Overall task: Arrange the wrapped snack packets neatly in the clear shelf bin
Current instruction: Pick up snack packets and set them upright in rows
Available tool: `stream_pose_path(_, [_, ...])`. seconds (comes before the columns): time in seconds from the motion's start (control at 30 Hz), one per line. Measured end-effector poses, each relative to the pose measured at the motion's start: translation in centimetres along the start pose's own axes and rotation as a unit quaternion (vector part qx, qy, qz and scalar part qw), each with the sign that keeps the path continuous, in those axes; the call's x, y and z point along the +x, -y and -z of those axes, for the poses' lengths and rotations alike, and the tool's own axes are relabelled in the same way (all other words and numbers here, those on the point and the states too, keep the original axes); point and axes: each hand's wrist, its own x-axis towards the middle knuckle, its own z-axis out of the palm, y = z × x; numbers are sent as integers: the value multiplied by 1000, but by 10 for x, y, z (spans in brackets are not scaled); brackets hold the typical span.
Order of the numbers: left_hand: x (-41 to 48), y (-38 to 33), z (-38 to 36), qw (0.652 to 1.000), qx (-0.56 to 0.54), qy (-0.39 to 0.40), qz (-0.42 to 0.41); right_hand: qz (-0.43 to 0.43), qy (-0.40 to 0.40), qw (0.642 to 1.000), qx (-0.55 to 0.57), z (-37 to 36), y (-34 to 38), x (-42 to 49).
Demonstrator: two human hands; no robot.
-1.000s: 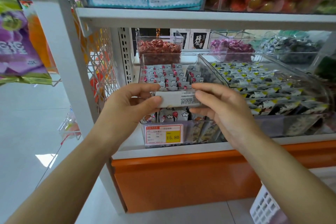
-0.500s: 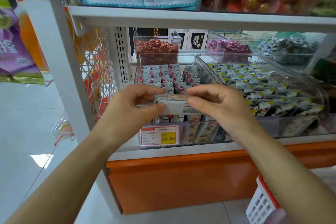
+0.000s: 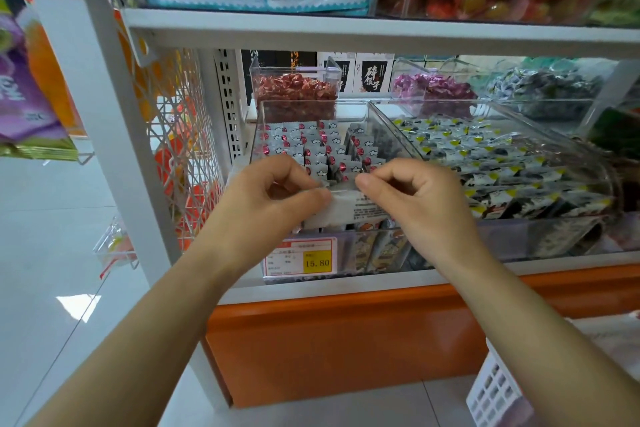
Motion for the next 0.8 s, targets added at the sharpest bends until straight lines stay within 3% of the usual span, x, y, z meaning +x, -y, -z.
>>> stream_pose_path(0.2, [7, 0, 12, 998, -12, 46, 48, -9, 41, 999, 9, 1, 0, -1])
stream_pose_path(0.33, [8, -1, 18, 998, 15, 53, 43, -53, 72, 993, 74, 2, 1, -1])
stream_pose_path(0.43, [7, -1, 19, 999, 24, 37, 28, -71, 55, 993, 83, 2, -2, 0])
stream_pose_path(0.53, [4, -2, 16, 996, 53, 71, 14, -86, 42, 992, 77, 3, -5, 1])
stream_pose_path(0.8, [4, -2, 14, 998, 45, 41, -5, -162, 154, 954, 199, 23, -9, 13])
